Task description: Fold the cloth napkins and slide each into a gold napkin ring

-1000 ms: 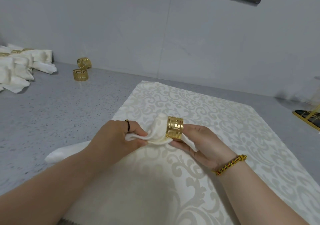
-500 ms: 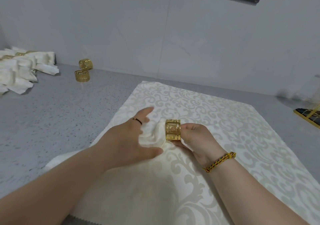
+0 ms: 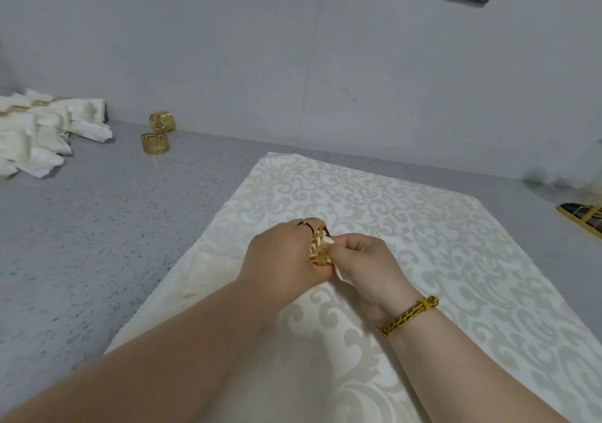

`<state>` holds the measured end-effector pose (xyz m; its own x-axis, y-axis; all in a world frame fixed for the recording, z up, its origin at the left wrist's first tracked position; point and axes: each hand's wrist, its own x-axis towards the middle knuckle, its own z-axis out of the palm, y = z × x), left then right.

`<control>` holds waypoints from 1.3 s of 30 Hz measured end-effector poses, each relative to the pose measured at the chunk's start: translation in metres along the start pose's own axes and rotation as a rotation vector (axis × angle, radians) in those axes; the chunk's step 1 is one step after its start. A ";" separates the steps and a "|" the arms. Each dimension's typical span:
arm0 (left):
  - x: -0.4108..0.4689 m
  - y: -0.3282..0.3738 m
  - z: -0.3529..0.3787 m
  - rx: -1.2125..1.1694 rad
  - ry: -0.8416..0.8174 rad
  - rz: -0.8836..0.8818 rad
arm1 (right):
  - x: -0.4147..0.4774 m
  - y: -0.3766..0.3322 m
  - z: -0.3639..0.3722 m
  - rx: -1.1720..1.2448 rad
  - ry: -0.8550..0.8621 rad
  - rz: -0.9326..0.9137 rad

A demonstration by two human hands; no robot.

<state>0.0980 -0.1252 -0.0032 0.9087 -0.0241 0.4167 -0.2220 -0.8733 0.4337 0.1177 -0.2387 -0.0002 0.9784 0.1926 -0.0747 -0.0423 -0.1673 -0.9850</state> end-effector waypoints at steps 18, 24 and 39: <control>-0.001 -0.011 -0.005 -0.062 0.009 -0.179 | 0.002 0.000 -0.004 0.062 0.032 -0.072; 0.000 -0.012 -0.004 -0.066 -0.012 -0.155 | -0.003 -0.003 0.001 -0.143 -0.062 -0.113; -0.007 -0.028 -0.024 0.264 -0.147 -0.107 | 0.001 0.000 0.002 -0.292 0.079 -0.154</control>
<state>0.0896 -0.0888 0.0003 0.9676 0.0212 0.2517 -0.0409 -0.9702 0.2389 0.1180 -0.2370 -0.0002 0.9819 0.1639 0.0952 0.1560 -0.4141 -0.8968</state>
